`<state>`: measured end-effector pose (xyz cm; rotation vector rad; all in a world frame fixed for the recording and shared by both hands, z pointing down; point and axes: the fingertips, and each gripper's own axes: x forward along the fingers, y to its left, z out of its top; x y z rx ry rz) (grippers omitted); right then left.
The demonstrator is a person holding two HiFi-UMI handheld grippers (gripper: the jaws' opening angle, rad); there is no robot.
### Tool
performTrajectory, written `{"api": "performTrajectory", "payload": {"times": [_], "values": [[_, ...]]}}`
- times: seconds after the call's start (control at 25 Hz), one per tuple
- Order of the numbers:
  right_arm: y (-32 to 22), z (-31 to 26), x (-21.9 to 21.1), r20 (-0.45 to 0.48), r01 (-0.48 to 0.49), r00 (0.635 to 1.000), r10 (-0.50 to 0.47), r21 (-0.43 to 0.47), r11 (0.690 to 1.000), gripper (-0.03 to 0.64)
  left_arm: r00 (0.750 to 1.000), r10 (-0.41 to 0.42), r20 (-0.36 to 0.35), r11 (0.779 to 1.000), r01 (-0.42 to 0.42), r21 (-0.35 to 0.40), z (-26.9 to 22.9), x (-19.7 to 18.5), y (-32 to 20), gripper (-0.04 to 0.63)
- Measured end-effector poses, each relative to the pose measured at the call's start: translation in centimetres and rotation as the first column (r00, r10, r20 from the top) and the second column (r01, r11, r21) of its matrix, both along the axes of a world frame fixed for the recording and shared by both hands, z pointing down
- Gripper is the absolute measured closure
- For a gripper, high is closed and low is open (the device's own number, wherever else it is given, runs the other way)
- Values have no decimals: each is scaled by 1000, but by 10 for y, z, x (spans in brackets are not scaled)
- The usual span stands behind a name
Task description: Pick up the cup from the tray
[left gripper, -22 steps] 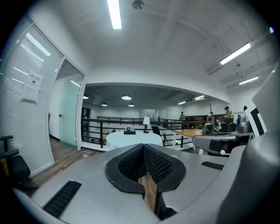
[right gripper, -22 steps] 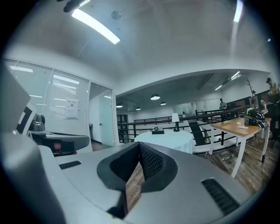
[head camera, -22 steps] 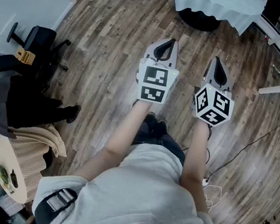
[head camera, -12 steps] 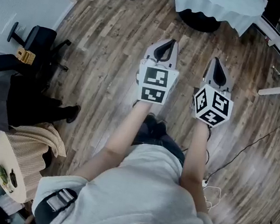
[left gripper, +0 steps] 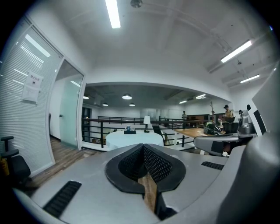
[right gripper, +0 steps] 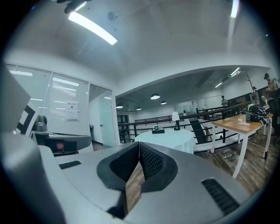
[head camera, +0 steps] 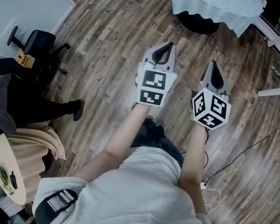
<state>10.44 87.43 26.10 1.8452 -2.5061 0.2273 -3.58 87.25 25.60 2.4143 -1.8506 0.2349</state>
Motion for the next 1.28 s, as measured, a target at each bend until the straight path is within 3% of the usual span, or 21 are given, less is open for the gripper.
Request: {"api": "performTrajectory", "payload": {"times": [0.28,0.68,1.28], "values": [[-15,7,28,-11,11,1000,-11,-8,1000,609,1000,-13,-10,1000,13,-21,12,25,-13,589],[-53,22,43,30,2,1000,-1,-30,1000,609,999,-34,-9,999,34,-36,24,28,-50,589],[-242,4,-2,38,-19,999,19,-1,1000,609,1000,-12,-5,1000,12,-11,6,-16,-247,589]]}}
